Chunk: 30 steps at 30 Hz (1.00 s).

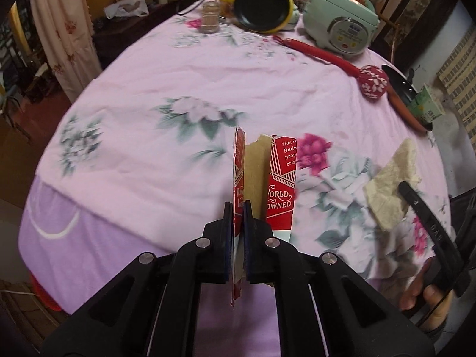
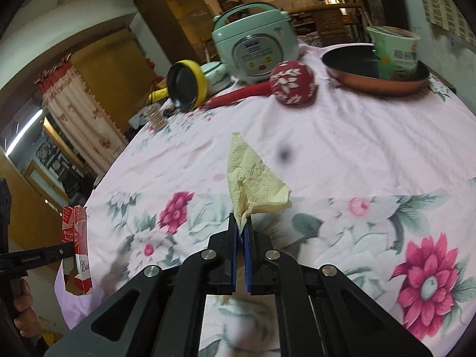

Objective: Collect trash
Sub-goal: 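Carry the cardboard box and paper towel off the table to the red basket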

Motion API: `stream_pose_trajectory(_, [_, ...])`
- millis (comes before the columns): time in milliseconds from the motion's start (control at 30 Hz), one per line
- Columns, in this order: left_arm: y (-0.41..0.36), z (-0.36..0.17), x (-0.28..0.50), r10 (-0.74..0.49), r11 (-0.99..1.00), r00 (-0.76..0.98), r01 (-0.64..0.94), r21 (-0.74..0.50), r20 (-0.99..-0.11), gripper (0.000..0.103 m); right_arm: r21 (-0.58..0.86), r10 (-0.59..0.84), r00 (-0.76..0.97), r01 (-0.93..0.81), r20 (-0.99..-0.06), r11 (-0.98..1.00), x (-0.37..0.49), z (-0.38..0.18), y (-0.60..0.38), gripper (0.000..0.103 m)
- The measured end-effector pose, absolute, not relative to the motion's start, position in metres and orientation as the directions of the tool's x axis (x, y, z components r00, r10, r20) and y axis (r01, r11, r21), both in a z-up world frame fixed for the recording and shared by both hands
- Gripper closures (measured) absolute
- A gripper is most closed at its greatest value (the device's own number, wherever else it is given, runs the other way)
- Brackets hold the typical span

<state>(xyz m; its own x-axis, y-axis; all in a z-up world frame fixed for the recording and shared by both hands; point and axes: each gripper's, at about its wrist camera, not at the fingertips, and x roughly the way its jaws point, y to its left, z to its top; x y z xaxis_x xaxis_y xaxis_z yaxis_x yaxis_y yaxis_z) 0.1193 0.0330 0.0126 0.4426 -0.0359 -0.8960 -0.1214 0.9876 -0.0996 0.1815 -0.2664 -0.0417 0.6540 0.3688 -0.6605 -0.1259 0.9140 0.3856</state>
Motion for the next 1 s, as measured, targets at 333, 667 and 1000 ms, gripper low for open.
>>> stream_pose_trajectory(333, [0.081, 0.009, 0.072, 0.052, 0.980, 0.513, -0.190, -0.054, -0.857, 0.096, 0.374, 0.446, 0.616, -0.253, -0.649, 0.892, 0.135, -0.022, -0.209, 0.099])
stream_pose_trajectory(667, [0.111, 0.021, 0.019, 0.103, 0.972, 0.602, -0.230, -0.049, -0.792, 0.096, 0.346, 0.531, 0.591, -0.404, -0.608, 0.847, 0.083, 0.007, -0.144, 0.099])
stream_pose_trajectory(1000, [0.169, 0.023, -0.041, 0.151, 0.942, 0.644, -0.323, -0.087, -0.750, 0.095, 0.323, 0.640, 0.477, -0.588, -0.602, 0.742, 0.037, 0.019, -0.049, 0.100])
